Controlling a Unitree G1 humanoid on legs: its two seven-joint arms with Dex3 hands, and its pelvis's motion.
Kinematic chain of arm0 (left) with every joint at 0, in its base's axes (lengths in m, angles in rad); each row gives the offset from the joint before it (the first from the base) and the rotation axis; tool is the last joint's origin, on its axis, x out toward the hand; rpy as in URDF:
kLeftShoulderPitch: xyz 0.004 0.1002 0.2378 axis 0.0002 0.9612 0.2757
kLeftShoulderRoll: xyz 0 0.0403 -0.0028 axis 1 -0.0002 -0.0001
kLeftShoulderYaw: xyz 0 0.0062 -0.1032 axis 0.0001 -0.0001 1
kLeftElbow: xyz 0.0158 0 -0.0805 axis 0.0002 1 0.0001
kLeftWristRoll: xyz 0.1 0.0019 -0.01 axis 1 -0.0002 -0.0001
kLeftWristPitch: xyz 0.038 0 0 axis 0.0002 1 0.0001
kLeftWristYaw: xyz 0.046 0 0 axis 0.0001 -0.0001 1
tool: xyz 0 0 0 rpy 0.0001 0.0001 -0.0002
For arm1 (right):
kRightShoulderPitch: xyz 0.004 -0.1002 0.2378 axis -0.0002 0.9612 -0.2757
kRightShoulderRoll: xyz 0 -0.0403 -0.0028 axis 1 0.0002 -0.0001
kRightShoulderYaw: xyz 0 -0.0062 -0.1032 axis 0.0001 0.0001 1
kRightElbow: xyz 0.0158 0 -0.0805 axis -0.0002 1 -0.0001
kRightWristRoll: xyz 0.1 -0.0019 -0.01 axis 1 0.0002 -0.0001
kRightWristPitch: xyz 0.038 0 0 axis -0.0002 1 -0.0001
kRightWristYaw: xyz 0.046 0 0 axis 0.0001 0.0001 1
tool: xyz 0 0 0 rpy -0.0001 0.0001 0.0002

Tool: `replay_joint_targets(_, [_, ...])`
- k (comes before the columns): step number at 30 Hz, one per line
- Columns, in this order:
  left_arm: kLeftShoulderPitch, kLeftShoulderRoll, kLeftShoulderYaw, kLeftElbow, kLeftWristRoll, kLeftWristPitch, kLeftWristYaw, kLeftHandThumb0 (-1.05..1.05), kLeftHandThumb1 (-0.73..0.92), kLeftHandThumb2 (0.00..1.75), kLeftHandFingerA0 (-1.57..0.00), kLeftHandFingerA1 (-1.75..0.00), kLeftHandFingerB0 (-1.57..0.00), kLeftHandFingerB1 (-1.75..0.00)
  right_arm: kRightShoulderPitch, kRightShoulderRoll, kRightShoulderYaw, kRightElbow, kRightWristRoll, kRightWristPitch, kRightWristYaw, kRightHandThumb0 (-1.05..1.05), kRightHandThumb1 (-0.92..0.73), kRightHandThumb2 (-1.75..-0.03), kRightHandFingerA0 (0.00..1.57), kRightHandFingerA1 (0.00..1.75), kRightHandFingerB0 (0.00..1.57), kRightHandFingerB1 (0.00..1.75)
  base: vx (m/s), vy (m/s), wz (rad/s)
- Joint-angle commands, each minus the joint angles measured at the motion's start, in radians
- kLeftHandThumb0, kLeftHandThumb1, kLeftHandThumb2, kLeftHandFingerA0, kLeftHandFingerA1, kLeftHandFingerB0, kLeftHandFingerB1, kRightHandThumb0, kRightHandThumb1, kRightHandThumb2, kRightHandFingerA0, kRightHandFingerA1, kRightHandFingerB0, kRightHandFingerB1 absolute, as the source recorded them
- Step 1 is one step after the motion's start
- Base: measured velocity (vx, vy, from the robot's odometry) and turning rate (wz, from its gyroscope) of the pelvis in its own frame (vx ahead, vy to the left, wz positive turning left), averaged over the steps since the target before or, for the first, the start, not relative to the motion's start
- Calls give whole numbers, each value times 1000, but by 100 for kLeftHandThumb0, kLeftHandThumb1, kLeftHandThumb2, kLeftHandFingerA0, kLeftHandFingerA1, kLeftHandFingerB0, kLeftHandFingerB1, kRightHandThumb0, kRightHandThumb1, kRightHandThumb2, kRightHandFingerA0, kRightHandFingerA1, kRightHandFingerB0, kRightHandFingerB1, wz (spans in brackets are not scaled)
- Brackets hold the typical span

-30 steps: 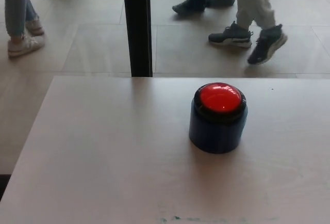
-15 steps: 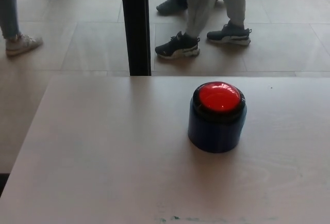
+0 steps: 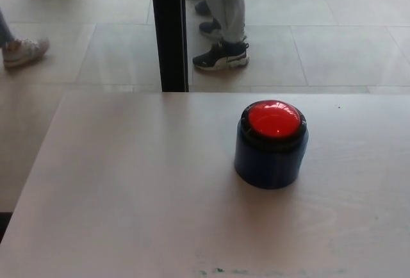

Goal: The robot uses its right hand to press the red button kept in the middle of the desk

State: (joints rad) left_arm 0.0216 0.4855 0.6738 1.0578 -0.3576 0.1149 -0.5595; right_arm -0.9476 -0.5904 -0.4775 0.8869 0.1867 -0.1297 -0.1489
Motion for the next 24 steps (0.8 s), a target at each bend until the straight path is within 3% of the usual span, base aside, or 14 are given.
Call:
replay_joint_targets(1, [14, 25, -1, -5, -30, -4, -21, -68, 78, 62, -19, -45, -16, -34, -115, 48, 80, 36, -12, 13, 63, -19, -50, -117, 124, 148, 97, 131, 0, 0, 0])
replay_joint_targets(2, [2, 29, 0, 15, -31, -5, -12, -71, 60, 91, -15, -52, -11, -45, -132, 63, 93, 35, -12, 22, 62, -21, -52, -117, 123, 146, 96, 130, 0, 0, 0])
replay_joint_targets(5, [5, 30, -9, 10, -25, -16, -8, -69, 77, 62, -21, -44, -16, -33, -172, 105, 139, 17, -13, 31, 92, -15, -53, -120, 95, 175, 77, 161, 0, 0, 0])
replay_joint_targets(6, [3, 32, -8, 14, -28, -13, -16, -71, 60, 91, -14, -51, -11, -45, -199, 132, 163, 11, -14, 45, 111, -16, -52, -122, 96, 175, 77, 161, 0, 0, 0])
replay_joint_targets(8, [3, 34, -10, 14, -29, -14, -18, -71, 60, 92, -16, -53, -11, -45, -211, 145, 180, 10, -13, 39, 123, -13, -49, -128, 97, 175, 78, 161, 0, 0, 0])
replay_joint_targets(10, [2, 36, -16, 16, -26, -19, -19, -69, 77, 62, -21, -46, -17, -35, -238, 185, 210, 16, -17, 20, 146, -15, -44, -133, 100, 175, 83, 162, 0, 0, 0])
replay_joint_targets(12, [0, 38, -22, 26, -24, -31, -25, -69, 77, 62, -21, -46, -17, -35, -255, 208, 223, 20, -15, 25, 146, -15, -44, -133, 100, 175, 83, 162, 0, 0, 0])
replay_joint_targets(13, [3, 38, -24, 23, -26, -30, -25, -70, 62, 92, -16, -52, -11, -45, -265, 227, 231, 20, -14, 37, 145, -16, -41, -136, 101, 175, 85, 161, 0, 0, 0])
replay_joint_targets(15, [2, 42, -21, 25, -33, -22, -26, -67, 79, 61, -20, -45, -17, -34, -284, 276, 263, 29, -26, 46, 155, -18, -39, -138, 98, 175, 81, 163, 0, 0, 0])
replay_joint_targets(17, [-1, 42, -22, 24, -34, -17, -17, -69, 62, 90, -16, -52, -13, -45, -282, 305, 283, 36, -30, 52, 180, -20, -38, -140, 97, 175, 80, 164, 0, 0, 0])
replay_joint_targets(18, [-4, 43, -25, 32, -30, -22, -18, -66, 78, 62, -21, -45, -16, -34, -281, 330, 307, 45, -47, 70, 178, -13, -41, -144, 99, 175, 80, 157, 0, 0, 0])
replay_joint_targets(19, [-5, 45, -29, 35, -27, -27, -19, -69, 62, 91, -16, -52, -11, -45, -277, 345, 337, 51, -74, 76, 171, -12, -42, -144, 99, 175, 80, 158, 0, 0, 0])
replay_joint_targets(22, [-5, 45, -33, 36, -27, -26, -17, -70, 62, 91, -16, -51, -13, -45, -266, 369, 366, 68, -84, 75, 180, -15, -39, -140, 95, 175, 79, 163, 0, 0, 0])
replay_joint_targets(24, [-8, 46, -32, 43, -30, -26, -13, -67, 78, 62, -21, -44, -17, -34, -252, 398, 389, 80, -90, 90, 195, -13, -41, -138, 99, 175, 86, 157, 0, 0, 0])
